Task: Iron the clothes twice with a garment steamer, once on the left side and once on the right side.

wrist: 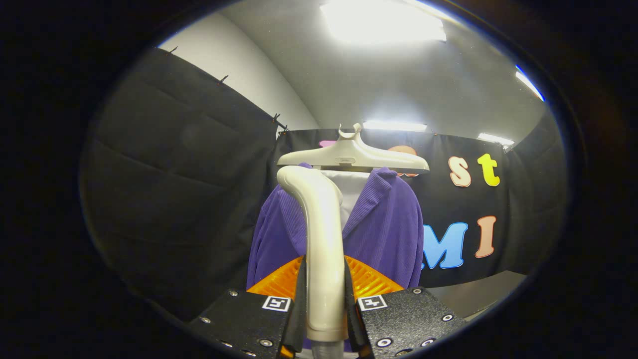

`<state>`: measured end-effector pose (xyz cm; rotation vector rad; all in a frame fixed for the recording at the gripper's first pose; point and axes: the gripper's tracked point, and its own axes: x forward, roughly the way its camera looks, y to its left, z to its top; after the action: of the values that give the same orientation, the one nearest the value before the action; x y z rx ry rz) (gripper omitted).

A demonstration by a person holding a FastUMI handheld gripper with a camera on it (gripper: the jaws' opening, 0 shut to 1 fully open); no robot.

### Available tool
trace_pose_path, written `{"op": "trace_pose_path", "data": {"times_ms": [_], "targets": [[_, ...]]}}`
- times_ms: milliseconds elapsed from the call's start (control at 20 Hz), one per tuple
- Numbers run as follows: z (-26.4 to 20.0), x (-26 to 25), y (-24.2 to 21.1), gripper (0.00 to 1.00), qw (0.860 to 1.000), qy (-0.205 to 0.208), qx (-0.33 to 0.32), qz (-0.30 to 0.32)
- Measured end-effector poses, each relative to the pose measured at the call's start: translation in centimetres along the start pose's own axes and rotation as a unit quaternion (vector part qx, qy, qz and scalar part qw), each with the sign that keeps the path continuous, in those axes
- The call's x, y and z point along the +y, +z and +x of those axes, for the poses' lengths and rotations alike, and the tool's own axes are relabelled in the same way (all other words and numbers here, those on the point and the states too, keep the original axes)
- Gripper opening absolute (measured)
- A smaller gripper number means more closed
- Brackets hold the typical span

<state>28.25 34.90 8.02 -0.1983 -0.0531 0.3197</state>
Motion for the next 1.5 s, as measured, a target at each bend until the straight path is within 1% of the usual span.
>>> {"op": "trace_pose_path", "data": {"times_ms": [100,300,450,600,700,800,1050,1400,1500], "targets": [[0.6,1.0,-2.4,0.35,1.0,0.006,0.028,-0.003],[0.0,2.3,-7.3,0.35,0.997,0.02,0.074,-0.012],[-0.6,2.8,-9.9,0.35,0.996,0.024,0.084,-0.011],[-2.0,3.6,-12.2,0.35,0.995,0.029,0.092,-0.028],[-2.9,4.4,-13.7,0.35,0.994,0.039,0.101,-0.029],[-4.1,5.5,-16.3,0.35,0.99,0.051,0.132,-0.021],[-6.3,6.0,-22.2,0.35,0.981,0.058,0.184,-0.026],[-8.9,6.5,-28.0,0.35,0.972,0.064,0.223,-0.025],[-9.9,6.7,-30.0,0.35,0.968,0.067,0.241,-0.025]]}}
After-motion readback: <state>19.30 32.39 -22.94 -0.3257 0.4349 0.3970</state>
